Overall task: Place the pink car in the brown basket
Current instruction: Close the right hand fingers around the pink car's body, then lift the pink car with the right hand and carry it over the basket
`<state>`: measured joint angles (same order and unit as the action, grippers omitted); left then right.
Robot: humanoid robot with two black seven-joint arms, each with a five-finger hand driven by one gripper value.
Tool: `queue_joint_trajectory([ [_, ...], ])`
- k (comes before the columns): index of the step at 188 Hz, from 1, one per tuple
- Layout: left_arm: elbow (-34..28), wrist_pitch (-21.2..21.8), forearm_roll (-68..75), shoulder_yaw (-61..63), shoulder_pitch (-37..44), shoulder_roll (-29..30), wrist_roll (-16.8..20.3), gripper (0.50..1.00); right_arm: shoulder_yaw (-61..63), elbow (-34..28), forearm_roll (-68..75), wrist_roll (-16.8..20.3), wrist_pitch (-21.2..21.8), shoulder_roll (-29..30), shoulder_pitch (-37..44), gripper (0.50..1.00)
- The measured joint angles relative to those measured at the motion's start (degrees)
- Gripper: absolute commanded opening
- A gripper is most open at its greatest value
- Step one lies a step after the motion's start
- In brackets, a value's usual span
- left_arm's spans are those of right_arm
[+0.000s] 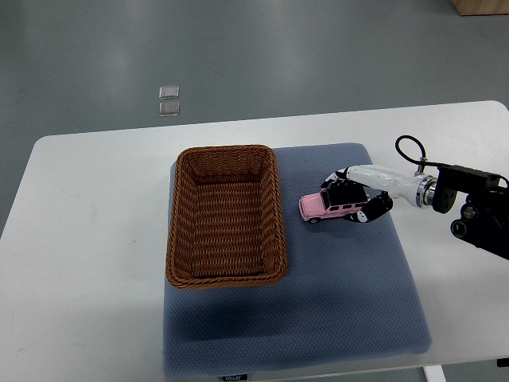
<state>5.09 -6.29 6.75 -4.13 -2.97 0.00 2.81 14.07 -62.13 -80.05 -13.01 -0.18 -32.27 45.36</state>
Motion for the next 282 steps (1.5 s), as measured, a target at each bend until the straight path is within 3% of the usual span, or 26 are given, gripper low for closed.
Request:
queue_joint_trajectory([
  [9,0.0,0.0,0.0,0.0,0.0,0.0,0.0,1.0,0.0,0.2,-0.2,0.2,-0.1,0.3,0.0,0.5],
  [59,-0.1,0.0,0.0,0.0,0.0,0.0,0.0,1.0,0.1,0.6,-0.3,0.6,-3.1,0.4,0.9,0.5],
  [129,-0.2,0.0,-0.1,0.0,0.0,0.0,0.0,1.0,1.2,0.3,1.1,0.2,-5.9,-0.2,9.5,0.5],
  [215,0.1,0.0,-0.1,-0.1,0.1,0.0,0.0,1.0,-5.3,2.0,1.1,-0.2,-4.1,11.9,17.7,0.5],
  [249,-0.3,0.0,-0.1,-0.1,0.1,0.0,0.0,1.0,-7.8,3.3,0.8,-0.7,-4.0,17.3,17.8,0.545],
  [273,-0.4,0.0,-0.1,-0.1,0.1,0.0,0.0,1.0,-10.5,5.1,0.8,-0.7,-4.0,19.3,17.9,0.613],
  [282,-0.4,0.0,-0.1,-0.1,0.1,0.0,0.0,1.0,-10.8,5.8,0.8,-0.7,-4.0,19.6,17.8,0.664],
])
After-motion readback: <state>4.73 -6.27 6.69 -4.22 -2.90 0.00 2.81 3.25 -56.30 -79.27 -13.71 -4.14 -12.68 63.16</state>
